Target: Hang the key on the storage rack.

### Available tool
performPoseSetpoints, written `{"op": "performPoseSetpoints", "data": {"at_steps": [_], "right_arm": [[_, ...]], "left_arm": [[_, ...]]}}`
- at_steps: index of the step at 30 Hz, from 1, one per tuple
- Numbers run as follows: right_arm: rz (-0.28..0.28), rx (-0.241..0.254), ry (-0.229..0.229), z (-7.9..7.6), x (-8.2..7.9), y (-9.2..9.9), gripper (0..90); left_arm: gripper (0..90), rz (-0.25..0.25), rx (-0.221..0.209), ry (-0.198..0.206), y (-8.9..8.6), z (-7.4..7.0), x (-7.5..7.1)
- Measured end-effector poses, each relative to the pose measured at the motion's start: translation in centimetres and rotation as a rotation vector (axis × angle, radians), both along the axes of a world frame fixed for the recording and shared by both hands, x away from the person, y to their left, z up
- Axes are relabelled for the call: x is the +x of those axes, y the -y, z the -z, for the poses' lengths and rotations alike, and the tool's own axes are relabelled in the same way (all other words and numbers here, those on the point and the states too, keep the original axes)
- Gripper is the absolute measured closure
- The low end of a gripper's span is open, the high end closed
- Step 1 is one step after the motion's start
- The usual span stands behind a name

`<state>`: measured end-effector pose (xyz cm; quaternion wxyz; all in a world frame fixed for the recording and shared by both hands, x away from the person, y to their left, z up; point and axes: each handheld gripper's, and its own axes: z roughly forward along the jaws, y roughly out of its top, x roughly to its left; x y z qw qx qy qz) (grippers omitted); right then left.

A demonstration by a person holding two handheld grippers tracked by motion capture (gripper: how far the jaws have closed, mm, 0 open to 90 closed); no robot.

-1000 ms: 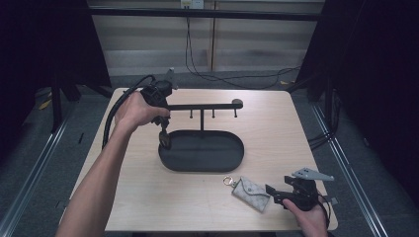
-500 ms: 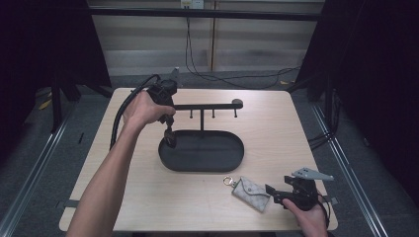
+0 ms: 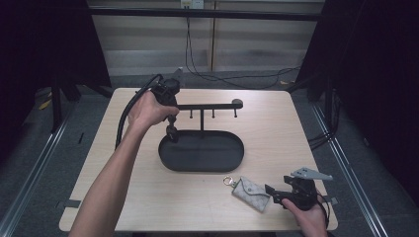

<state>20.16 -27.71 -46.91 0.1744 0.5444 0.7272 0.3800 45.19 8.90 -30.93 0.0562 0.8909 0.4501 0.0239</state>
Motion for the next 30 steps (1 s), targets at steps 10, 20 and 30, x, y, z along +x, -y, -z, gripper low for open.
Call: {"op": "performPoseSetpoints", "data": {"at_steps": [10,20,30], "right_arm": [[0.002,0.005,-0.002,0.0,0.1,0.0,17.0],[0.011,0.007,-0.003,0.0,0.1,0.0,16.9],[0.017,0.000,-0.007,0.0,0.0,0.0,16.9]], "left_arm": [[47.1,-0.007,-0.050,-0.004,-1.0,0.1,-0.5],[30.1,-0.002,-0.145,0.062,-3.5,-0.2,-1.9],[24.0,-0.011,-0.229,0.104,-6.6,1.9,-3.2]]}}
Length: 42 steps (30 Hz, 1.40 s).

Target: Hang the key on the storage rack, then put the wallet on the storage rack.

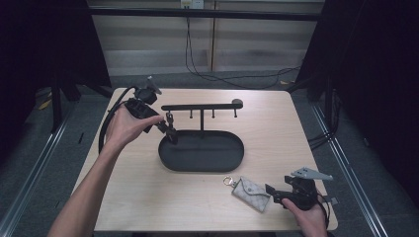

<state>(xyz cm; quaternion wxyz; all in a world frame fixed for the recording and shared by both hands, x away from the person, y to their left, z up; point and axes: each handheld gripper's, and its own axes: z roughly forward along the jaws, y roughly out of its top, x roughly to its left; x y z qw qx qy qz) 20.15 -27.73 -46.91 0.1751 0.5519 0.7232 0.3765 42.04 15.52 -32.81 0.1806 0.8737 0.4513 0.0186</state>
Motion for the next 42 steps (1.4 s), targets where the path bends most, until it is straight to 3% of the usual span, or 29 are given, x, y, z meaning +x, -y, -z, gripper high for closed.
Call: {"op": "performPoseSetpoints", "data": {"at_steps": [16,20,24,26,29,32,35,42], "right_arm": [[0.006,0.001,-0.002,0.0,0.0,0.0,16.9],[0.005,0.000,-0.003,0.0,0.1,0.0,16.9],[0.009,0.003,-0.007,0.0,0.2,0.0,16.9],[0.005,0.003,-0.004,0.0,0.1,0.0,16.9],[0.018,0.014,-0.002,0.0,0.2,0.1,16.9],[0.026,0.018,-0.005,0.0,0.2,0.2,17.0],[0.024,0.016,-0.006,0.0,0.3,0.1,17.0],[0.019,0.015,-0.004,0.0,0.2,0.1,17.2]], "left_arm": [[17.7,0.049,-0.130,0.069,-1.9,1.6,-2.9],[17.1,0.061,-0.184,0.097,-2.9,1.8,-3.7],[17.2,0.072,-0.172,0.105,-3.8,2.3,-4.3],[17.3,0.067,-0.189,0.119,-4.3,2.4,-4.8],[17.5,0.094,-0.202,0.115,-4.9,2.5,-5.3],[17.6,0.118,-0.207,0.139,-5.5,2.5,-6.0],[17.5,0.156,-0.242,0.168,-6.1,2.8,-6.6],[17.5,0.161,-0.298,0.194,-7.1,4.5,-8.3]]}}
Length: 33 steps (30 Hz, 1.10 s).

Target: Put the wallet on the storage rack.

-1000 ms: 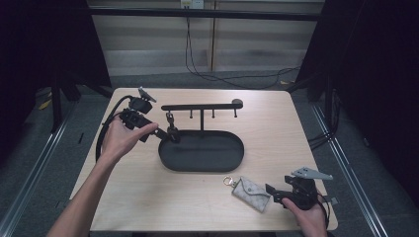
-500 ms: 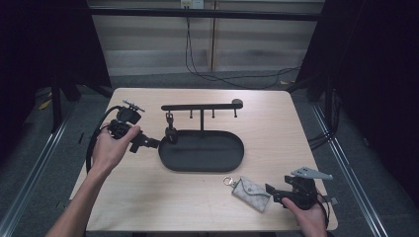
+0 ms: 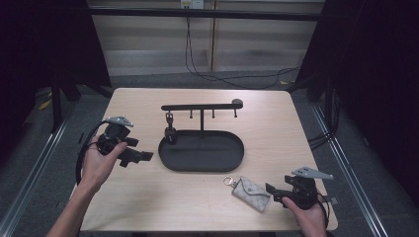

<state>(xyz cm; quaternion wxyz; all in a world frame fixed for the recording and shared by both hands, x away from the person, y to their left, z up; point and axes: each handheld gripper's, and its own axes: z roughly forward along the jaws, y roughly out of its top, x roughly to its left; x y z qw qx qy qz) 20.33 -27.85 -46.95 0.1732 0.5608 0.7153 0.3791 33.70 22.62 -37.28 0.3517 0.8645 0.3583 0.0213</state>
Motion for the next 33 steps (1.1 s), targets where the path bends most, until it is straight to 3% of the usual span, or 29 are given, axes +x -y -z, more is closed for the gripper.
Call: {"op": "performPoseSetpoints", "data": {"at_steps": [3,5,9,12,14,15,17,19,21,24,27,29,33], "right_arm": [[-0.003,0.001,0.002,0.0,-0.1,0.1,17.2],[-0.002,-0.005,0.001,0.0,-0.1,0.0,17.3],[-0.010,-0.004,0.003,-0.1,-0.1,-0.2,18.1],[-0.010,0.003,0.003,-0.1,-0.1,-0.1,17.8],[-0.011,0.005,0.004,-0.1,-0.1,0.0,17.0],[-0.010,0.004,0.001,-0.2,-0.2,0.0,16.4],[-0.021,0.013,0.002,-0.2,-0.2,0.2,15.9],[-0.022,0.011,-0.001,-0.3,-0.2,0.2,15.9],[-0.035,0.016,-0.005,-0.4,-0.2,0.1,16.0],[-0.034,0.021,0.007,-0.8,-0.3,0.0,16.6],[-0.050,0.030,0.028,-1.5,-0.3,-0.3,16.6],[-0.078,0.028,0.032,-2.1,-0.3,-0.6,16.8],[-0.102,0.018,0.035,-2.6,-0.2,-0.9,16.8]], "left_arm": [[18.1,0.000,-0.031,-0.020,-0.3,0.5,-0.9],[19.3,-0.002,-0.016,-0.013,-0.4,0.8,-1.5],[18.7,0.026,-0.093,0.006,-1.2,1.8,-2.6],[18.9,0.017,-0.101,0.025,-1.6,2.4,-3.7],[19.4,-0.013,-0.111,0.049,-2.0,3.1,-4.4],[20.0,-0.053,-0.112,0.080,-2.3,3.5,-4.8],[20.0,-0.088,-0.110,0.073,-2.8,4.2,-5.2],[20.0,-0.126,-0.112,0.092,-3.3,4.9,-5.8],[19.9,-0.128,-0.104,0.081,-3.4,5.5,-6.4],[20.0,-0.117,-0.084,0.127,-3.1,5.5,-8.1],[20.0,-0.111,-0.140,0.114,-3.2,5.7,-9.3],[20.1,-0.115,-0.136,0.121,-3.2,6.2,-9.9],[23.0,-0.118,-0.159,0.092,-3.3,7.2,-10.9]]}}
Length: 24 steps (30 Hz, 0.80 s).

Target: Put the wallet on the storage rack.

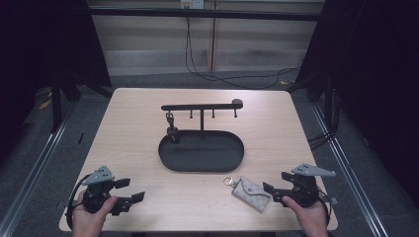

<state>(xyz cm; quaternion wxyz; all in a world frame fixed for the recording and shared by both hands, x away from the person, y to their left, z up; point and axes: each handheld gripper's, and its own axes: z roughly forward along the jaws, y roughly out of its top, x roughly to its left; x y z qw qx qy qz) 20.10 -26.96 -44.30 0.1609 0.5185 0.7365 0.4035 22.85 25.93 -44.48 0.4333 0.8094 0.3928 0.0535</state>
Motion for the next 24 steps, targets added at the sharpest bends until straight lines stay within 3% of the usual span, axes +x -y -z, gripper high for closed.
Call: {"op": "performPoseSetpoints", "data": {"at_steps": [4,6,13,17,24], "right_arm": [[-0.032,0.002,-0.022,-0.5,0.2,-0.2,17.9],[-0.047,-0.008,-0.036,-0.6,0.4,-0.3,18.1],[-0.111,-0.035,-0.082,-0.9,1.3,-1.9,20.6],[-0.168,-0.076,-0.150,-0.8,2.0,-3.2,20.8],[-0.219,-0.136,-0.220,-0.1,3.2,-5.0,21.8]], "left_arm": [[23.0,0.032,0.000,-0.002,0.4,0.8,-1.2],[23.0,0.041,-0.015,-0.022,0.4,1.1,-1.5],[22.9,-0.020,-0.053,-0.038,-0.5,1.7,-0.7],[22.6,-0.071,-0.046,-0.024,-1.0,1.7,-0.5],[22.2,-0.086,-0.017,-0.028,-1.7,1.5,-0.2]]}}
